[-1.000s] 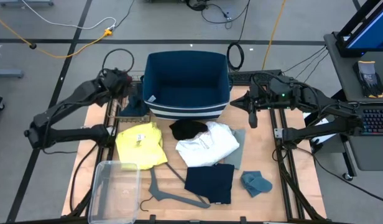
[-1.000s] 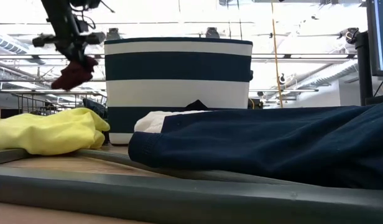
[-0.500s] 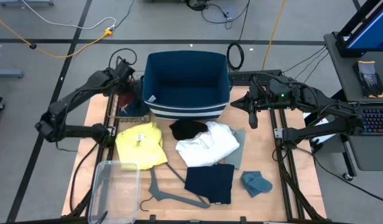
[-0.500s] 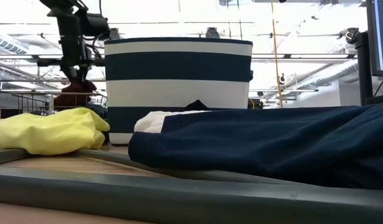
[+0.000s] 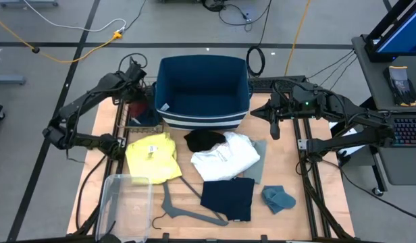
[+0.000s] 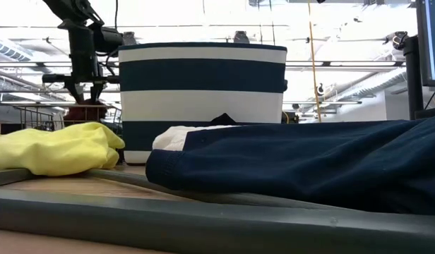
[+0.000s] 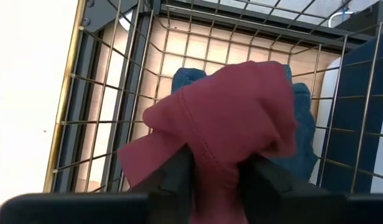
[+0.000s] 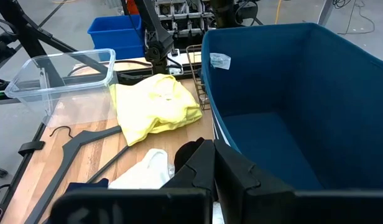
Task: Pick & Place Cloths
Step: Put the red shorts into the brown wire basket, then put the blue shorts into the brown wire basket
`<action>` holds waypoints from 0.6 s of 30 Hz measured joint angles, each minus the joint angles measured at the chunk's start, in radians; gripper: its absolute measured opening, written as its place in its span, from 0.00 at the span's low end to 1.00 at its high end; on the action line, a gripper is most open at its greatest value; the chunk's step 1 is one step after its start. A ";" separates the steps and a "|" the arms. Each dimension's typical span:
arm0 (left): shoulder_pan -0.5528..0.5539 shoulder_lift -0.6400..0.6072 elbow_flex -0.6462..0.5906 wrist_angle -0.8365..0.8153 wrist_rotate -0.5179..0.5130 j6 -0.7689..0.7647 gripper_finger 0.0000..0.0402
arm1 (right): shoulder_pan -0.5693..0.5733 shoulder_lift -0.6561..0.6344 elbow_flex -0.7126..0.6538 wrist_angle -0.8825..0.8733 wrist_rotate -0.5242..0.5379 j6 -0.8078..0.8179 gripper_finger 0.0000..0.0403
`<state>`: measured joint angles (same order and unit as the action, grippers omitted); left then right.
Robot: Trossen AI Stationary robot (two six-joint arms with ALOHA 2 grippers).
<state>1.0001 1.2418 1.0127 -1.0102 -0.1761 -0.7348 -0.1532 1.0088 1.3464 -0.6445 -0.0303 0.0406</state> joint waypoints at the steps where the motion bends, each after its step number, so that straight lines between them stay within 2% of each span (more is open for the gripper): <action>1: 0.000 0.000 0.000 0.000 0.000 0.000 0.31 | 0.000 0.000 0.000 0.000 0.000 0.000 0.00; 12: 0.000 -0.004 0.000 -0.001 -0.002 0.007 0.64 | 0.000 0.000 0.000 0.000 0.000 0.000 0.00; 18: 0.000 -0.062 0.000 0.030 0.134 0.088 0.72 | 0.000 0.000 0.000 0.000 0.000 0.000 0.00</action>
<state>1.0000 1.1797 1.0130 -0.9805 -0.0424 -0.6473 -0.1532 1.0088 1.3464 -0.6445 -0.0303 0.0408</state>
